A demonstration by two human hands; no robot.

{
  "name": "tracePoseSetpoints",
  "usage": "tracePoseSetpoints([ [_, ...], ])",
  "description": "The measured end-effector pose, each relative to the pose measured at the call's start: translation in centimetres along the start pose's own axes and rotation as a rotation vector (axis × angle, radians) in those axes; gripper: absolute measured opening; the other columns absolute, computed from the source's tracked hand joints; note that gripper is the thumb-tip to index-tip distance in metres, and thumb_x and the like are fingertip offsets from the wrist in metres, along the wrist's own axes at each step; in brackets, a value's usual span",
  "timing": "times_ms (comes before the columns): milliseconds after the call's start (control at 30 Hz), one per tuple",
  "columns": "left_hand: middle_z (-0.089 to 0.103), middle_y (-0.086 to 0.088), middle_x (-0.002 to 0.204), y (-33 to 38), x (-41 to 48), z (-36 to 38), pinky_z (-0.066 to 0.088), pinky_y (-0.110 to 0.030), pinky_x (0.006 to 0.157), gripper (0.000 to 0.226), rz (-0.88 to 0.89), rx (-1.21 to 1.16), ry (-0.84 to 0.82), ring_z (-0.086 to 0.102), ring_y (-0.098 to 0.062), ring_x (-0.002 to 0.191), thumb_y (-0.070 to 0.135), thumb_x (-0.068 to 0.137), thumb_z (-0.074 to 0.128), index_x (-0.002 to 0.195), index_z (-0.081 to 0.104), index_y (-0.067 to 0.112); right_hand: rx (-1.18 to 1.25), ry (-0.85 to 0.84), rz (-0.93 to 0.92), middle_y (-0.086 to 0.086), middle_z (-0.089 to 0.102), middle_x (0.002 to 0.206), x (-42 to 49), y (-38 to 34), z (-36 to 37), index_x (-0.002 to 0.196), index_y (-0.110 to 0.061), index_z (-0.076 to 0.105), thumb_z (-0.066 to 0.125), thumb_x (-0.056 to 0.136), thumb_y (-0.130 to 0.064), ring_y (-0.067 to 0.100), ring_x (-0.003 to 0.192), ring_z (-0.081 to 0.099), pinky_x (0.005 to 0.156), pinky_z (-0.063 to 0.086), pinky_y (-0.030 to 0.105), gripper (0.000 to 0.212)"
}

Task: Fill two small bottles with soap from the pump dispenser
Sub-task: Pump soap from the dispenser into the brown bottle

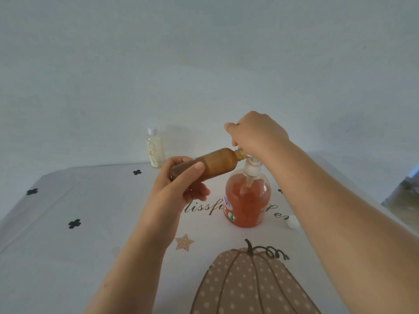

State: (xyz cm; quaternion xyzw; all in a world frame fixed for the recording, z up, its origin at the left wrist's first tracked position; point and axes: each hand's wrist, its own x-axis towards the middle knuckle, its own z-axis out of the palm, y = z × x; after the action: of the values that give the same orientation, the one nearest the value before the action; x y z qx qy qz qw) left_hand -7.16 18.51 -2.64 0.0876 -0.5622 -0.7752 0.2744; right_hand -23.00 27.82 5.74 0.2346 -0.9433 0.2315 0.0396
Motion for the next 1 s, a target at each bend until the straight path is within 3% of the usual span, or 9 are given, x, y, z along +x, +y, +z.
tracePoseSetpoints([
  [400, 0.064, -0.008, 0.077, -0.2, 0.0, -0.1, 0.050, -0.034, 0.061, 0.029, -0.003, 0.011, 0.008, 0.061, -0.026, 0.063, 0.023, 0.074, 0.070, 0.097, 0.057, 0.012, 0.021, -0.044, 0.049, 0.001, 0.073, 0.093, 0.0, 0.2, 0.9, 0.097, -0.015, 0.073, 0.038, 0.100, -0.049, 0.025, 0.085, 0.067, 0.070, 0.044, 0.033, 0.048],
  [733, 0.065, -0.007, 0.077, 0.0, -0.3, 0.3, 0.051, -0.036, 0.064, 0.030, 0.029, -0.015, -0.011, 0.061, -0.025, 0.064, 0.024, 0.076, 0.070, 0.100, 0.057, 0.012, -0.033, 0.043, -0.014, 0.002, 0.073, 0.088, 0.0, -0.2, -0.6, 0.095, -0.014, 0.072, 0.038, 0.102, -0.047, 0.023, 0.077, 0.065, 0.061, 0.040, 0.028, 0.047],
  [833, 0.065, -0.008, 0.077, 0.1, -0.3, 0.1, 0.050, -0.036, 0.064, 0.029, 0.027, -0.005, -0.012, 0.062, -0.025, 0.064, 0.025, 0.075, 0.070, 0.098, 0.057, 0.012, -0.059, 0.019, -0.022, 0.002, 0.069, 0.081, -0.1, -0.4, -0.6, 0.095, -0.014, 0.072, 0.038, 0.102, -0.046, 0.021, 0.068, 0.061, 0.058, 0.038, 0.027, 0.047],
  [1000, 0.064, -0.013, 0.082, 0.1, -0.2, 0.0, 0.051, -0.034, 0.063, 0.029, 0.007, 0.011, -0.009, 0.062, -0.025, 0.065, 0.027, 0.075, 0.070, 0.096, 0.058, 0.010, -0.033, -0.019, -0.018, 0.003, 0.073, 0.083, 0.0, -0.2, -0.3, 0.095, -0.013, 0.074, 0.043, 0.099, -0.041, 0.023, 0.073, 0.066, 0.061, 0.042, 0.028, 0.042],
])
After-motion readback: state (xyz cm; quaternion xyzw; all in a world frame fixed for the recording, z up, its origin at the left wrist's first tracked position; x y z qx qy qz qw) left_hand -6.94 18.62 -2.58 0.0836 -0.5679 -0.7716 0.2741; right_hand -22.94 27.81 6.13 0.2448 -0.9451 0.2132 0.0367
